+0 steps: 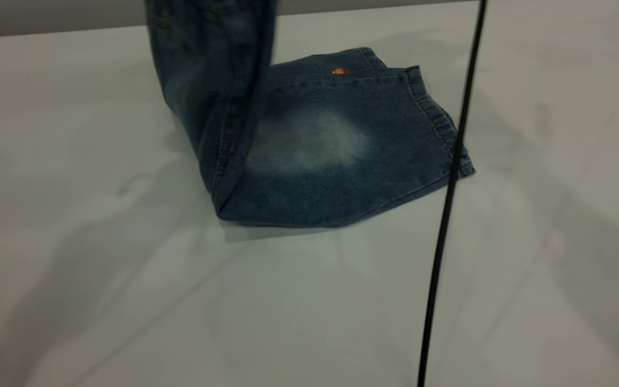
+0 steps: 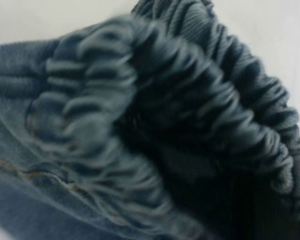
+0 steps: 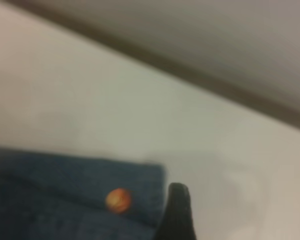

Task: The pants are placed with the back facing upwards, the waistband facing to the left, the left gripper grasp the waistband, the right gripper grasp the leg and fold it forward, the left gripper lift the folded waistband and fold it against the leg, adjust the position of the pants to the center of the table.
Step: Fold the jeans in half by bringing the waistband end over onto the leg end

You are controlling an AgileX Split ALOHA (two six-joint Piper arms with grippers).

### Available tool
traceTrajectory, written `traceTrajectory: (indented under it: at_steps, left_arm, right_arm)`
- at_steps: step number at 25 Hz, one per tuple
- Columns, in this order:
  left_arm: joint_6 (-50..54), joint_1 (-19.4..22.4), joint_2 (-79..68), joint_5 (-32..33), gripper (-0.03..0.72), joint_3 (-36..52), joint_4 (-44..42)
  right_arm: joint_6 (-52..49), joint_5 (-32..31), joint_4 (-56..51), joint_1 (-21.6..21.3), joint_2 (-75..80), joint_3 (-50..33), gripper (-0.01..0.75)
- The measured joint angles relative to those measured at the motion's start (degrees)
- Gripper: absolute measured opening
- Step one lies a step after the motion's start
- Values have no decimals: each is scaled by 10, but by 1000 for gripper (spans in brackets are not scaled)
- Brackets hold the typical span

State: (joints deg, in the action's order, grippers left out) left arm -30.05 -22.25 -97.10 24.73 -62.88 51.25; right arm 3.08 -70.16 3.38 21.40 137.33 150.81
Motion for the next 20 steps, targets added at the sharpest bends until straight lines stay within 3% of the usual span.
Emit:
traceTrajectory:
  at_steps: [9, 15, 20]
  left_arm:
    - [-9, -67, -156, 6, 99, -109, -1]
    - [-11, -77, -233, 25, 104, -133, -2]
    - [-52, -77, -229, 24, 226, -134, -2]
  right_arm:
    - [0, 1, -4, -27, -29, 0, 534]
    - [0, 2, -5, -27, -29, 0, 534]
    - [0, 2, -30, -27, -22, -1, 534]
